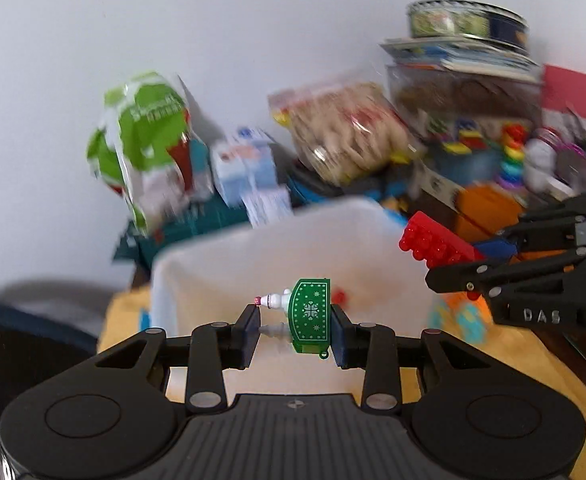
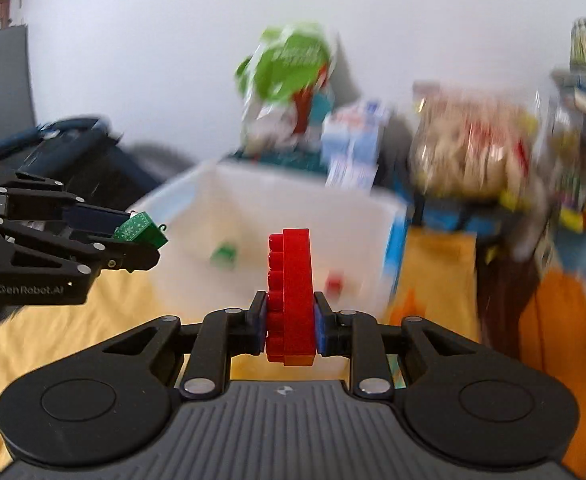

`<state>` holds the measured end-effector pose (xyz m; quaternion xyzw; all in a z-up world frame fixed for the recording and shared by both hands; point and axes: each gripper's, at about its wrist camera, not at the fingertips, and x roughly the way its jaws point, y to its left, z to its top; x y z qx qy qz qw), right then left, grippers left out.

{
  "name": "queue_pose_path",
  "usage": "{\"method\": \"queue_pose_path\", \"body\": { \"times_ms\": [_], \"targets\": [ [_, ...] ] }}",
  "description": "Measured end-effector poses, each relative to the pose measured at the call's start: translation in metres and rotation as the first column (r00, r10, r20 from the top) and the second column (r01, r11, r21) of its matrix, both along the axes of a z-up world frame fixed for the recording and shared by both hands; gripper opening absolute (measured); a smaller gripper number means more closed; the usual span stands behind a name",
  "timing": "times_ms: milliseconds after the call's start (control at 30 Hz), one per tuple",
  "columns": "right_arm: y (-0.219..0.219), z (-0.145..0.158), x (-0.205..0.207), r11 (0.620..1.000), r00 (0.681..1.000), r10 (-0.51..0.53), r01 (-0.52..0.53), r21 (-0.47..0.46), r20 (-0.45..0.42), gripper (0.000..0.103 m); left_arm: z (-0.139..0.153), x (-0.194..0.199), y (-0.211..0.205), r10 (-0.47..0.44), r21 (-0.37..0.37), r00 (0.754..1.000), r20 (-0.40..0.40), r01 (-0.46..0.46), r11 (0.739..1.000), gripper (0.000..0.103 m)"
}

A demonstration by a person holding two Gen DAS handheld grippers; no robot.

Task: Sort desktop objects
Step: 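Carry the red brick and green toy over the bin and open both tools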

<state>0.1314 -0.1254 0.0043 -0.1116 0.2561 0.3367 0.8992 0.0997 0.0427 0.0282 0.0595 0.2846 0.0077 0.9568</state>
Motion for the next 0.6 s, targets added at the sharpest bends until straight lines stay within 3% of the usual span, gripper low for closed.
{"method": "queue_pose_path", "body": {
  "times_ms": [100, 167, 233, 300, 467, 600],
  "targets": [
    [0.020, 0.000, 0.034, 1.000, 1.000, -0.025, 0.025, 0.013, -0.019, 0.025, -0.011, 0.037, 0.013, 0.046, -0.057, 0.999, -0.026, -0.047, 0.997, 0.040],
    [0.030, -0.008, 0.051, 0.999, 0.998, -0.039, 0.039, 0.003, -0.044, 0.026, -0.024, 0.053, 0.018, 0.080, -0.056, 0.995, -0.065, -0.084, 0.995, 0.043],
    [0.037, -0.017, 0.063, 0.999, 0.996, -0.046, 0.045, -0.007, -0.079, 0.035, -0.032, 0.057, 0.021, 0.099, -0.053, 0.991, -0.089, -0.104, 0.993, 0.044],
    [0.033, -0.019, 0.065, 0.998, 0.995, -0.054, 0.055, 0.008, -0.083, 0.039, -0.031, 0.045, 0.021, 0.097, -0.066, 0.993, -0.069, -0.102, 0.993, 0.052],
    [-0.003, -0.005, 0.033, 0.996, 0.999, -0.044, 0.044, 0.078, 0.001, 0.050, -0.023, -0.014, 0.014, 0.078, -0.127, 0.997, -0.016, -0.079, 0.989, 0.074],
    [-0.036, -0.022, -0.004, 0.997, 1.000, 0.016, -0.015, 0.070, -0.014, 0.054, -0.057, -0.057, -0.008, 0.057, -0.118, 0.990, -0.126, -0.072, 0.990, 0.074]
  ]
}}
